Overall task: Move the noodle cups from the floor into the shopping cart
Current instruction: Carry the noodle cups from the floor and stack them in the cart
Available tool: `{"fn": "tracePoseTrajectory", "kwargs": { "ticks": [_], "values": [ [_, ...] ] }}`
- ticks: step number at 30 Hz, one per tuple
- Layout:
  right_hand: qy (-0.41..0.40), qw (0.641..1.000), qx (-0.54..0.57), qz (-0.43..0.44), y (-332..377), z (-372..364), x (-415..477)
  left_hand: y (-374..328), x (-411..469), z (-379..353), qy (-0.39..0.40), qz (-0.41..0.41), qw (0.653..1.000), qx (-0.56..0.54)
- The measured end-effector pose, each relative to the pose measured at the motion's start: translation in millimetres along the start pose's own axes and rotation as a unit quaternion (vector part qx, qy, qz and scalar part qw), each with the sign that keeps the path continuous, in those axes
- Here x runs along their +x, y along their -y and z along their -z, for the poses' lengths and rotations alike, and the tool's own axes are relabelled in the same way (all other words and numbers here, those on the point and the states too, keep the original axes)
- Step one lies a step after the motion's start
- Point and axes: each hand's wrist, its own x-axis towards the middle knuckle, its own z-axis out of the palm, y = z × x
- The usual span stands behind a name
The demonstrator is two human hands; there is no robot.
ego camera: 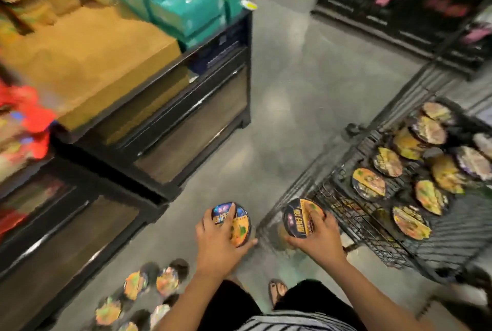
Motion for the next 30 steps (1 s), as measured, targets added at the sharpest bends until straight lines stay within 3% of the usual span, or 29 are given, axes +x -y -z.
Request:
{"fn": "tracePoseTrajectory", "kwargs": {
  "ticks": [6,9,16,22,26,30],
  "values": [
    [-0.159,0.972,0.158,-0.067,40,17,22,-36,123,38,0.018,-0.155,0.987,-0.024],
    [-0.219,0.952,0.182,-0.116,54,31,21,-69,166,46,0.048,-0.221,0.974,-0.031],
    [-0.359,0.873,0.227,-0.239,26,77,23,-181,201,38,0.100,-0.406,0.908,-0.017],
    [-0.401,0.809,0.258,-0.342,-43,132,44,-273,210,6,0.136,-0.533,0.835,0.004],
    [-0.390,0.799,0.263,-0.375,-98,173,73,-336,223,-22,0.154,-0.532,0.832,0.027],
    [-0.357,0.814,0.251,-0.384,-150,206,105,-399,235,-56,0.189,-0.525,0.827,0.072]
  ]
}}
